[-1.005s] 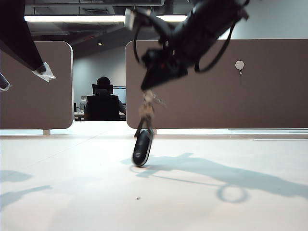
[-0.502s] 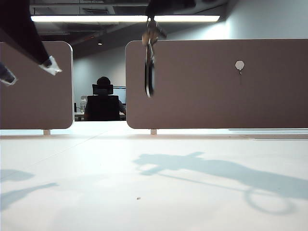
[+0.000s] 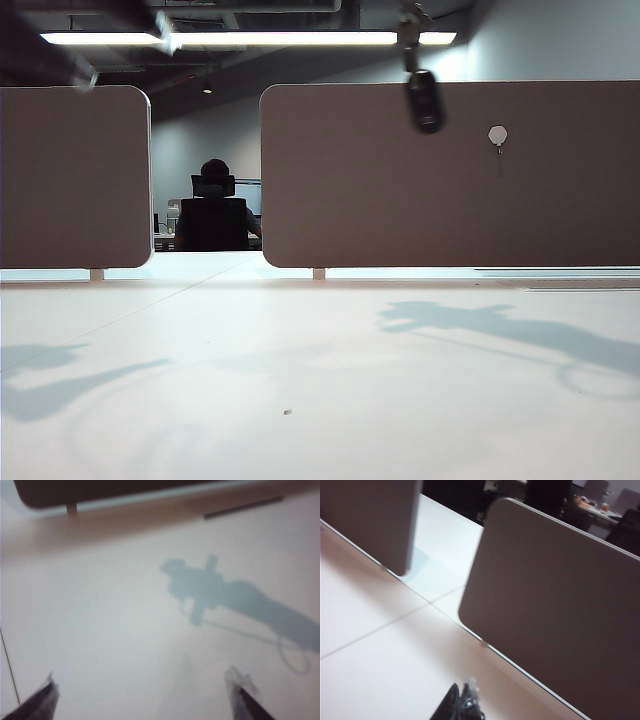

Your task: Hang the bunch of keys on the hook.

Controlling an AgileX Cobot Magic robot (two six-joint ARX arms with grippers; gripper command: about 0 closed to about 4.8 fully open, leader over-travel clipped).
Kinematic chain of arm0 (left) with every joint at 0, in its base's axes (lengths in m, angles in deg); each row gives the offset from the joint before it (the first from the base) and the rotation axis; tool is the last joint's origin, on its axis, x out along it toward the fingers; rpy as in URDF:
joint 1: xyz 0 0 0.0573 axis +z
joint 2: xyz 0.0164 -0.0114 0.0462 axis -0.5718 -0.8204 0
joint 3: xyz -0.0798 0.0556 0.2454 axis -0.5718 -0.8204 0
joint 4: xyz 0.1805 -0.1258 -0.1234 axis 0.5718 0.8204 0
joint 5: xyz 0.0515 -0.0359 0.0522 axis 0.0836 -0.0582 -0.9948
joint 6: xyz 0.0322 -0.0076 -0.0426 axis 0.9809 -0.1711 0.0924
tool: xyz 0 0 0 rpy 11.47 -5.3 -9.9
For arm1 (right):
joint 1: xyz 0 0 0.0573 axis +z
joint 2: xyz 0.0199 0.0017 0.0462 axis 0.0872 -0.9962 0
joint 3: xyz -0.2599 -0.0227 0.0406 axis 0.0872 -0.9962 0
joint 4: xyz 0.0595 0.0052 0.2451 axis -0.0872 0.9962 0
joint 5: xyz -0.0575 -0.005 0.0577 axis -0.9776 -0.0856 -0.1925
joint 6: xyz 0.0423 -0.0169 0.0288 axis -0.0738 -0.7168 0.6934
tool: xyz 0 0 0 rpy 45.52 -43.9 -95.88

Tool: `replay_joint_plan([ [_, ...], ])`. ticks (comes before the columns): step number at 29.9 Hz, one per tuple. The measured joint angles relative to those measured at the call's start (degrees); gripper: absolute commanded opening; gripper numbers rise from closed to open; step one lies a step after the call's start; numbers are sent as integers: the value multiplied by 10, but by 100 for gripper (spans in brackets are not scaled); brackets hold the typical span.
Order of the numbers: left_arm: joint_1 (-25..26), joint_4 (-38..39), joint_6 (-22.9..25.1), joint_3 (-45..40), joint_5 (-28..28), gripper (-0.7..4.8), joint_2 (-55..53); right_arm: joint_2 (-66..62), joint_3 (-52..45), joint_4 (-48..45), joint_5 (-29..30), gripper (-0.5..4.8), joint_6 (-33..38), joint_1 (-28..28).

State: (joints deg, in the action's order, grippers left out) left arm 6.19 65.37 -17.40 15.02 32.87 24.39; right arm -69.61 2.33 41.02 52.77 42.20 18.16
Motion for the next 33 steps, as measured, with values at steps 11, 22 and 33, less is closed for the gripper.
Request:
replay_joint_plan([
  [11, 0, -53, 0, 41, -2, 479, -27, -98, 94, -42, 25, -6, 6, -126],
  [22, 0, -72, 1, 105, -4, 479, -120, -231, 234, -56, 25, -6, 17, -201],
  [33, 0, -94, 12, 105, -17, 479, -177, -374, 380, -55, 26, -6, 35, -239],
])
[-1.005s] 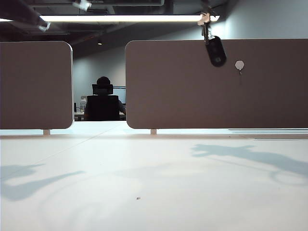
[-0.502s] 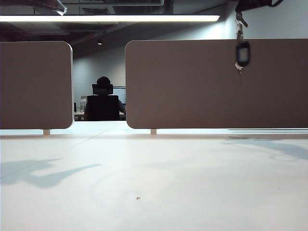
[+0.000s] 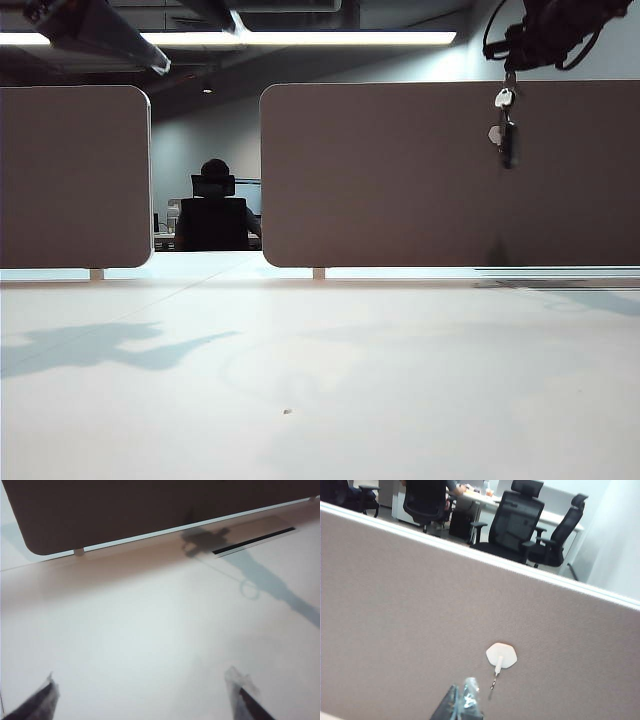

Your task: Hang the bunch of keys on the hook.

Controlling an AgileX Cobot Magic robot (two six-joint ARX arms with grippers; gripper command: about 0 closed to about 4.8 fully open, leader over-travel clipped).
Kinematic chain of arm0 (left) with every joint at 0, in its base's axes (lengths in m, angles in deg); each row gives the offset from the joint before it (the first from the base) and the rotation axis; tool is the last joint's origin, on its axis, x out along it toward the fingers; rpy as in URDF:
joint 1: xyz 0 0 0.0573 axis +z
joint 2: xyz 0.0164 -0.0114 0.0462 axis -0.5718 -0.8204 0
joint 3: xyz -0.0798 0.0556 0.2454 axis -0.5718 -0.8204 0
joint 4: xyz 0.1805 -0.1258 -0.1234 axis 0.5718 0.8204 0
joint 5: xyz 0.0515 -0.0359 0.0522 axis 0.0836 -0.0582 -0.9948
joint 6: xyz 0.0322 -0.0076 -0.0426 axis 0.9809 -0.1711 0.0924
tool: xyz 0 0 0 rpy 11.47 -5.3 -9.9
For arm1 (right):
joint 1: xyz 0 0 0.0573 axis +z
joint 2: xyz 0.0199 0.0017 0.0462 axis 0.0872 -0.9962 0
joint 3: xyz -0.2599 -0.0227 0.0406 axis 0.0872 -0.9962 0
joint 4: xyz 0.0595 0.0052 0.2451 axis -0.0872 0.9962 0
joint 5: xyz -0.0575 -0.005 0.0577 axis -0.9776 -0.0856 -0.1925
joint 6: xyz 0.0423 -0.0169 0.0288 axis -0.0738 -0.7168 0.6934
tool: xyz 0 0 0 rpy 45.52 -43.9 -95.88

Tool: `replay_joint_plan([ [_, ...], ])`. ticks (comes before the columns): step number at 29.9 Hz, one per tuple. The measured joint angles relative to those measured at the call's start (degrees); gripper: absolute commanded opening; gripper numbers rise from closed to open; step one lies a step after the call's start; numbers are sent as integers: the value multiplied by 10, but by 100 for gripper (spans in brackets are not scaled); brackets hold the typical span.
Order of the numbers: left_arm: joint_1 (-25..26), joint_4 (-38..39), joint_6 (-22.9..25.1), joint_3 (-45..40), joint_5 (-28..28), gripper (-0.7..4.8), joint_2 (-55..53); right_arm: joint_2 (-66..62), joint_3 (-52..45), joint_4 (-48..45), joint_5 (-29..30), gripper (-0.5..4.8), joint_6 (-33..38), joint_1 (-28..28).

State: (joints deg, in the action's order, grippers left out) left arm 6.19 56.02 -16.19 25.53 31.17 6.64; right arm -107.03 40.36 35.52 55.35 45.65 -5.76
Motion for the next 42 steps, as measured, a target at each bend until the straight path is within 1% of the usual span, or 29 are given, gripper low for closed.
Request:
replay_joint_plan([
  [9, 0, -23, 2, 0, -4, 479, -24, -112, 121, 4, 3, -6, 17, -11],
  [19, 0, -26, 3, 0, -15, 479, -35, -215, 251, 7, 13, -6, 35, -11],
  [28, 0, -26, 3, 0, -15, 479, -36, -244, 259, 30, -7, -6, 36, -12],
  [32, 0, -25, 3, 0, -15, 479, -36, -245, 259, 18, -13, -6, 36, -14],
  [38, 0, 8, 3, 0, -15, 479, -36, -245, 259, 8, -13, -6, 36, -22],
  [42, 0, 14, 3, 0, -15, 479, -37, -252, 260, -5, -11, -6, 46, -23],
])
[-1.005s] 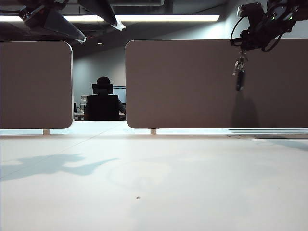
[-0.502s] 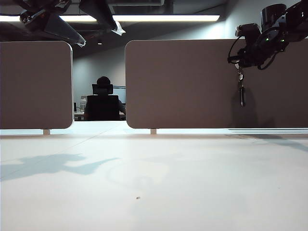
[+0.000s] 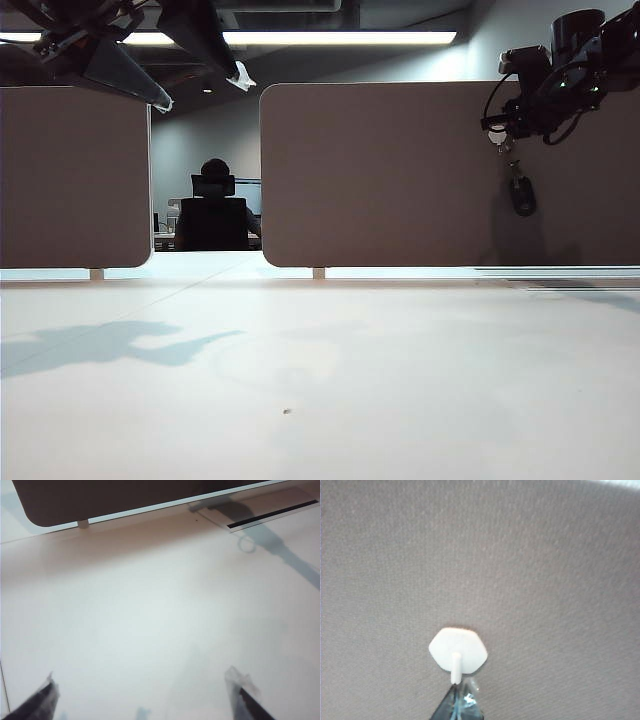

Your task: Hang the bunch of keys on the hook.

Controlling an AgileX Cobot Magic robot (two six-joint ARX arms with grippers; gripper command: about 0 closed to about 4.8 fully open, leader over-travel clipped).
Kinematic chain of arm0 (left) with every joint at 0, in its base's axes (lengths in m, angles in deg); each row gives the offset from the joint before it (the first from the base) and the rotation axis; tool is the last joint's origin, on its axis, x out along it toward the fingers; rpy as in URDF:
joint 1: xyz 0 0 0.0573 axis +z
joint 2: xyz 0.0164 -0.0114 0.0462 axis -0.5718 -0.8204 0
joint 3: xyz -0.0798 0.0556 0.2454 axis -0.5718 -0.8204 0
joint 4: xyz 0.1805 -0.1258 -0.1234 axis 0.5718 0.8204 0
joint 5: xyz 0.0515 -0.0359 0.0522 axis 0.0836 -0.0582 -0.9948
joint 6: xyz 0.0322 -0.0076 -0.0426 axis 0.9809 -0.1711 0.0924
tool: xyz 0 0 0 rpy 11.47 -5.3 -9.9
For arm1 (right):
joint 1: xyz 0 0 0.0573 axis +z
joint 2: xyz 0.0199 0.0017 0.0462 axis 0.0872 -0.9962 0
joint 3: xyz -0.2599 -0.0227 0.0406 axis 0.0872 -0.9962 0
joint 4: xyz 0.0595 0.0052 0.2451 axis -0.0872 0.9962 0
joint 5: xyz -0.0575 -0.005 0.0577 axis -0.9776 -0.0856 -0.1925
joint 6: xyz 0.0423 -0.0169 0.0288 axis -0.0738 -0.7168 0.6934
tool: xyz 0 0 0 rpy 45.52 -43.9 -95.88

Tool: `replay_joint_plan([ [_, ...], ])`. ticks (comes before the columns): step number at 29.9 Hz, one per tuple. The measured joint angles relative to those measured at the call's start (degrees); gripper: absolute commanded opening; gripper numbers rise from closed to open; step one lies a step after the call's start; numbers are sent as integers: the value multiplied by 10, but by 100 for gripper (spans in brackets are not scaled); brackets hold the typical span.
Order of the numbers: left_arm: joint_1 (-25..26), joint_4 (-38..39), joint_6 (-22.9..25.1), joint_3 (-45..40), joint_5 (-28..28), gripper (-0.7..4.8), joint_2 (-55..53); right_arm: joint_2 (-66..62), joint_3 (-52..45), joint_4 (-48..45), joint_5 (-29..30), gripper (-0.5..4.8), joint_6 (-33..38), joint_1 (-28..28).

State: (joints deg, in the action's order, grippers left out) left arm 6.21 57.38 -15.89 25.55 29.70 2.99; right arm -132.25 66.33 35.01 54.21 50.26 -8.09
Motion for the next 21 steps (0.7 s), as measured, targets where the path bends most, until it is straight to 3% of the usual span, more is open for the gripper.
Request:
replay_joint_plan([
  [21, 0, 1, 0, 0, -10, 479, 0, -42, 5, -56, 23, -6, 11, -2],
])
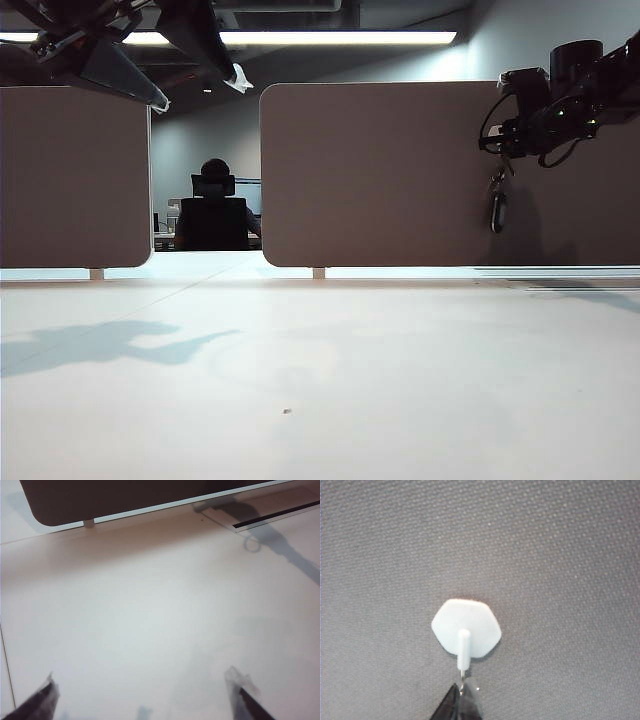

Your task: Hang the bunch of keys on the hook.

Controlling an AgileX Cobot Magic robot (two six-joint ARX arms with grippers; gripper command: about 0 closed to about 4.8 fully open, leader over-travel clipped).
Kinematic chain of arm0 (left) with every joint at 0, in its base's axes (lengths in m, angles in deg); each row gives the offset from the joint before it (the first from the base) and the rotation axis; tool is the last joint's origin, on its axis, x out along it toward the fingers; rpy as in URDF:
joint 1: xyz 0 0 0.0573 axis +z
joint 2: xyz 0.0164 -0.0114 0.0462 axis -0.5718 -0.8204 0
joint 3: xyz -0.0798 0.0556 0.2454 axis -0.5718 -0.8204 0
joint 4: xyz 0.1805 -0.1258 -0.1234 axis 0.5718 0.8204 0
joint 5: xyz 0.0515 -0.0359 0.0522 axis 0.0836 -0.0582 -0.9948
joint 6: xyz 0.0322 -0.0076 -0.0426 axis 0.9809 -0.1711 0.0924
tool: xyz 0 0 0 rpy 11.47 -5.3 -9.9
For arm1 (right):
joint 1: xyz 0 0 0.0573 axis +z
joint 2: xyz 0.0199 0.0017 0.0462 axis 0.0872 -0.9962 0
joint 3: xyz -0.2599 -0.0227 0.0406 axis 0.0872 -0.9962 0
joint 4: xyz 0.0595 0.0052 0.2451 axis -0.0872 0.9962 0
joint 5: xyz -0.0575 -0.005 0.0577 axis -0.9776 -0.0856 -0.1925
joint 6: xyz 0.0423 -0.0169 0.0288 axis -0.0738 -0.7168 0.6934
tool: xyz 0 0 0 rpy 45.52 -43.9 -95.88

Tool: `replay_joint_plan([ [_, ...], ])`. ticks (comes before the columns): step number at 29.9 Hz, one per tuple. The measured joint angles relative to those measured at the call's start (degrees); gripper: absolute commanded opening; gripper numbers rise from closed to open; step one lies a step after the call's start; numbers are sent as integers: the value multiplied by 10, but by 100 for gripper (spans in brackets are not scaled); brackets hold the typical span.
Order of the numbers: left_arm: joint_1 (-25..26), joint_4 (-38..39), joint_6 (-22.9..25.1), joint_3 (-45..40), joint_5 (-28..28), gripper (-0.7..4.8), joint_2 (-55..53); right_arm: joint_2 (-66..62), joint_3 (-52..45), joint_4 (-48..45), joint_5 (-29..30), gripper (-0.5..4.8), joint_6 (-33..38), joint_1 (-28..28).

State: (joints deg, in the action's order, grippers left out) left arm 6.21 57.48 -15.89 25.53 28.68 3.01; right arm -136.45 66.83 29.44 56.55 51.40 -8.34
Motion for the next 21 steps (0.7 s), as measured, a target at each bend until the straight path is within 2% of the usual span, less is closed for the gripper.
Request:
replay_joint_plan([
  [21, 0, 15, 0, 0, 0, 479, 0, -4, 40, 5, -4, -5, 0, 0],
])
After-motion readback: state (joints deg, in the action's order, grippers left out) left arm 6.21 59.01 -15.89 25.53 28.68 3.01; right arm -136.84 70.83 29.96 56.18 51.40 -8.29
